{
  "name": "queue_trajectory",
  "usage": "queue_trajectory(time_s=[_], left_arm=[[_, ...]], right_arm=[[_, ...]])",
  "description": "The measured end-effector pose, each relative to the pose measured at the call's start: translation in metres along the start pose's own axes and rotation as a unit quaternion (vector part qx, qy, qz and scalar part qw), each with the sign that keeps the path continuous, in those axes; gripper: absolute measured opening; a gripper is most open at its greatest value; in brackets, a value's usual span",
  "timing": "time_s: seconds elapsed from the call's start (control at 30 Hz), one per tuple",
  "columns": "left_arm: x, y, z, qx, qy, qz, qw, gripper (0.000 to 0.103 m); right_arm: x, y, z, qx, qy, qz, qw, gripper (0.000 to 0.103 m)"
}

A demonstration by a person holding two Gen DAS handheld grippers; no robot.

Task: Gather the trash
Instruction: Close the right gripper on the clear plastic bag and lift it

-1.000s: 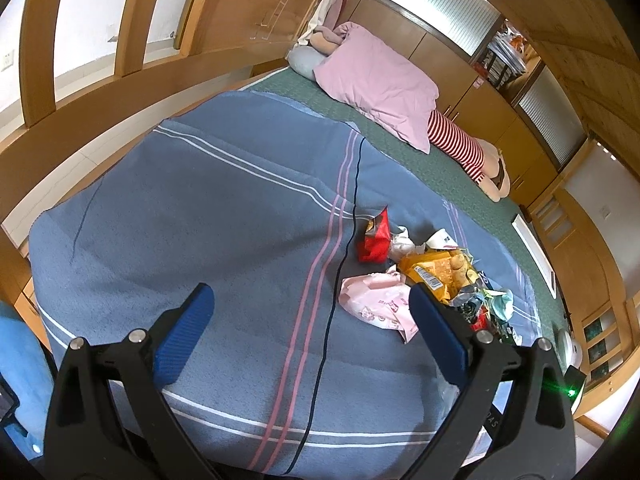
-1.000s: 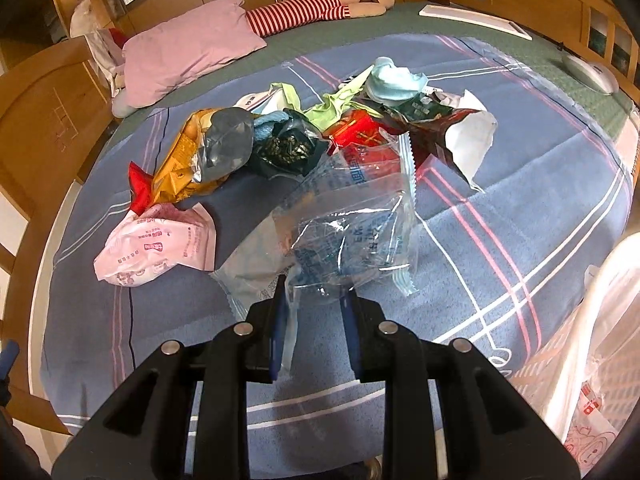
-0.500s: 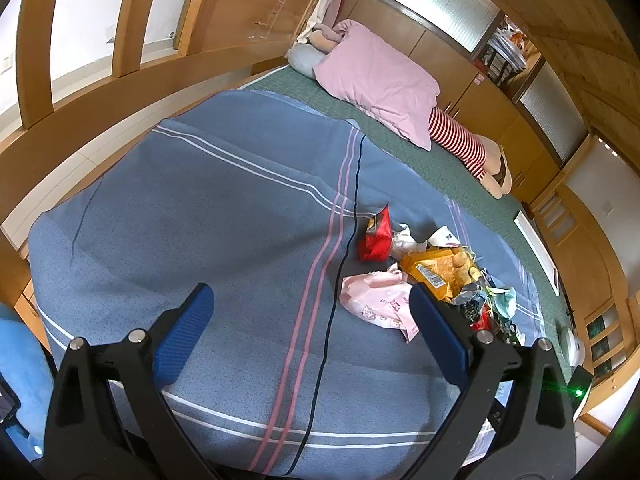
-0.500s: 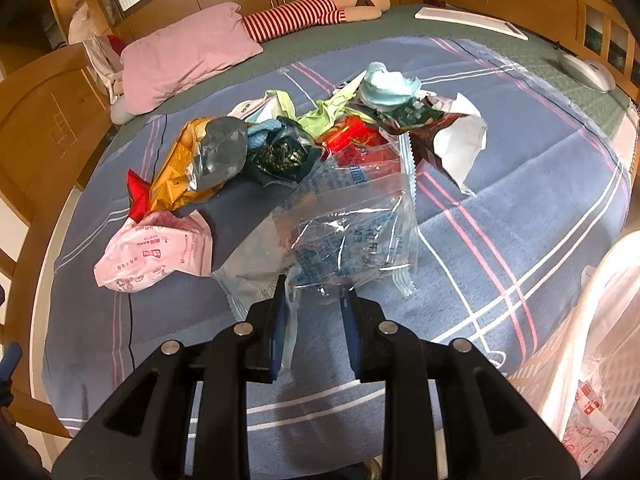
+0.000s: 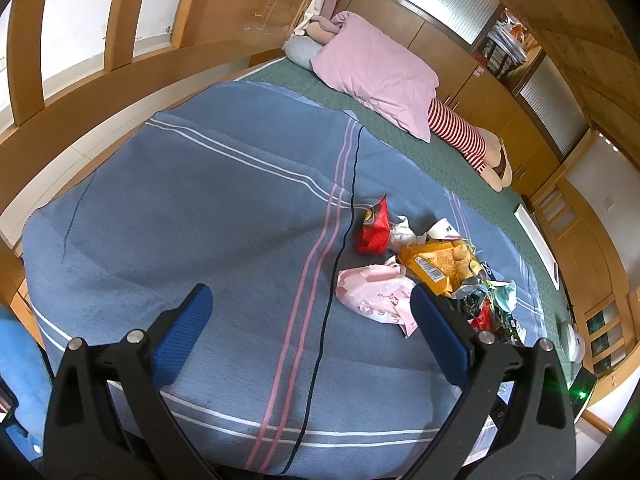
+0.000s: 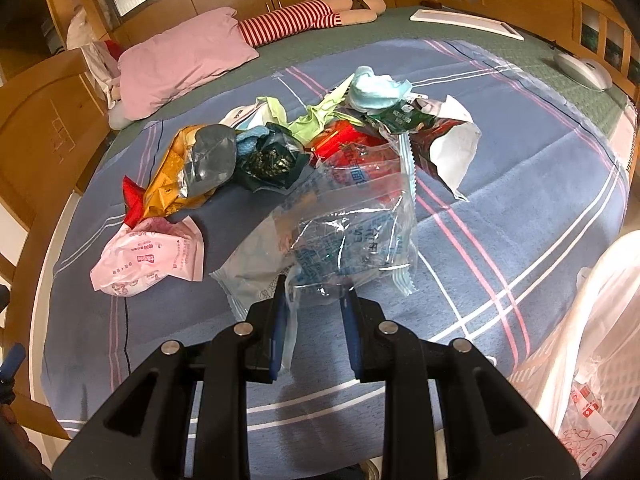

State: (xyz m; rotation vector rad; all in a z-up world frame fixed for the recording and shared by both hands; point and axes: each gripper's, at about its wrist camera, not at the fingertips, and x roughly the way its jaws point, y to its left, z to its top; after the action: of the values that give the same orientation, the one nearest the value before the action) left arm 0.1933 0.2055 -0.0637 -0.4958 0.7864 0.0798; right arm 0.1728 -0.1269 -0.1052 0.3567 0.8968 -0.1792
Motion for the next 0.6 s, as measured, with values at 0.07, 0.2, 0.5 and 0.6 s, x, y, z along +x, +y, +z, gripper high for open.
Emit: queue_trajectory(time_s=[0.07, 0.2, 0.5, 0.6], left_arm=[[0.0, 0.0, 0.001, 0.003, -0.004, 0.001, 1.0, 0.099], [0.0, 0.005, 0.006, -0.006, -0.012, 0.013, 0.9998, 0.099], [0.014, 0.014, 0.009, -0.017, 0.017, -0.013, 0.9996, 0.099], [0.025, 0.039, 0.019, -0.095, 0.044, -0.03, 0.9941, 0.098]], right_arm=[[-0.002, -0.001, 0.002, 0.001, -0.003, 0.001, 1.0, 0.027], [-0.007, -0.005, 0.004, -0.001, -0.014, 0.001, 1.0, 0.027], [-0.018, -0.023, 0.012, 0.014, -0.018, 0.021, 1.0, 0.027], [-0.029, -0.032, 0.018, 0.015, -0.027, 0.036, 0.999, 0.027]])
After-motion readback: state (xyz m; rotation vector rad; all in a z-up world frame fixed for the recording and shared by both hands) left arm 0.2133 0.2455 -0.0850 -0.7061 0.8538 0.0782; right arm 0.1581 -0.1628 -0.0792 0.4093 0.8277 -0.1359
